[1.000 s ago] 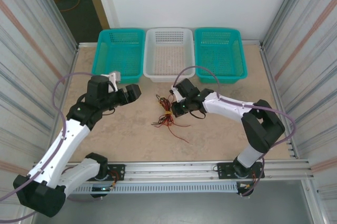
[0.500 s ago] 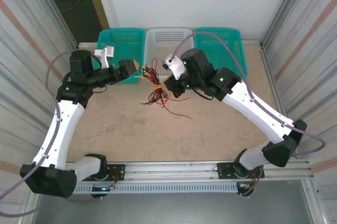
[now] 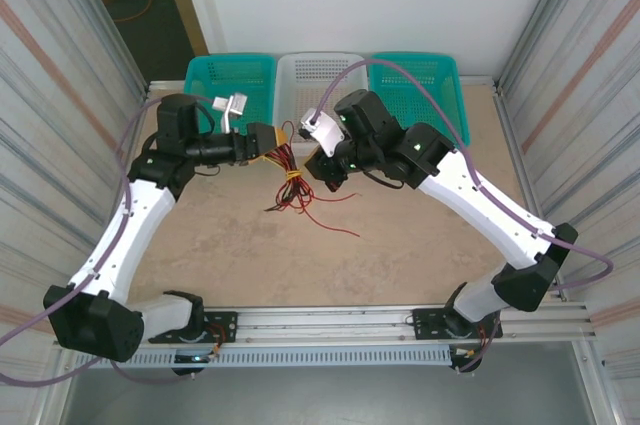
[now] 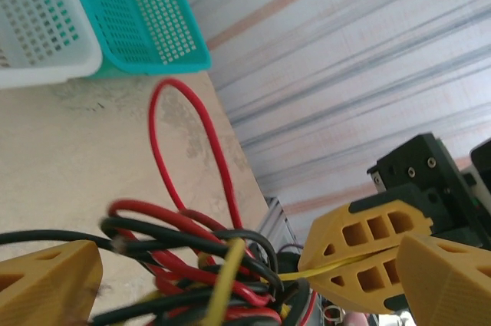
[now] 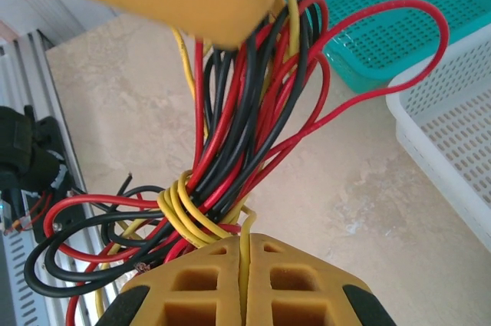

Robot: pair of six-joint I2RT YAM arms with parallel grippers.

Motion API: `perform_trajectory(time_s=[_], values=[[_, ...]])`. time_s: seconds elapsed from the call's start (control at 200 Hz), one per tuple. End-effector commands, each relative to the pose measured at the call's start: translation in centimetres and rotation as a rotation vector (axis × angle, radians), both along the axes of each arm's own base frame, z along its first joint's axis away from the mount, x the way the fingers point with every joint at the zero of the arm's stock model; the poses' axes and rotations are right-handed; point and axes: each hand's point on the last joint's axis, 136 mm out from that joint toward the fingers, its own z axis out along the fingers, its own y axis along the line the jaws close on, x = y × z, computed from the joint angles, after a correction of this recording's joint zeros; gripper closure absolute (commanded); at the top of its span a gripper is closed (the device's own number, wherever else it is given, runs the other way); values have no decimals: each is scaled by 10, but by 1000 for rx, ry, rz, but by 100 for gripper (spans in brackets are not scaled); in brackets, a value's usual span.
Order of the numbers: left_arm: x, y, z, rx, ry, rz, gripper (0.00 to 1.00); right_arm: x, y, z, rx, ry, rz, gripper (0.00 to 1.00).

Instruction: Untangle the cables

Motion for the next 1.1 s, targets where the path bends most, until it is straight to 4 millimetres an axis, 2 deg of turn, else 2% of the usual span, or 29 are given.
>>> perform_trajectory(time_s=[0.0, 0.276, 0.361, 0.501, 0.561, 0.601, 0.681, 0.747, 0.837, 0.882, 0.897, 0.992, 1.092], values=[[-11, -5, 3, -29, -40, -68, 1, -6, 10, 19, 26, -47, 62, 100], [-13, -8, -2, -87, -21, -102, 2, -10, 23, 21, 12, -68, 115, 100], [-12, -5, 2, -116, -16, -110, 13, -9, 24, 23, 13, -73, 116, 100], [-13, -4, 5, -132, 1, -135, 39, -6, 24, 23, 5, -84, 112, 100], [-14, -1, 5, -133, 9, -139, 43, -3, 22, 21, -3, -87, 104, 100], [-14, 3, 4, -133, 15, -131, 42, -1, 21, 20, -7, -86, 98, 100], [-13, 17, 4, -133, 15, -90, 23, 4, 17, 18, -19, -92, 83, 100], [-13, 22, 6, -137, -1, -68, 16, 9, 13, 14, -45, -105, 70, 100], [-16, 20, 4, -125, -14, -76, 15, 13, 9, 8, -103, -130, 61, 100], [-19, 20, 2, -105, -21, -87, 15, 13, 8, -2, -157, -135, 64, 100], [-19, 20, 1, -94, -18, -88, 15, 15, 8, 9, -149, -166, 64, 100], [-18, 26, -10, 16, -45, -51, 12, 15, 7, -2, -229, -193, 74, 100], [-13, 20, -13, -7, -36, -81, 8, 12, 8, -3, -234, -198, 90, 100]])
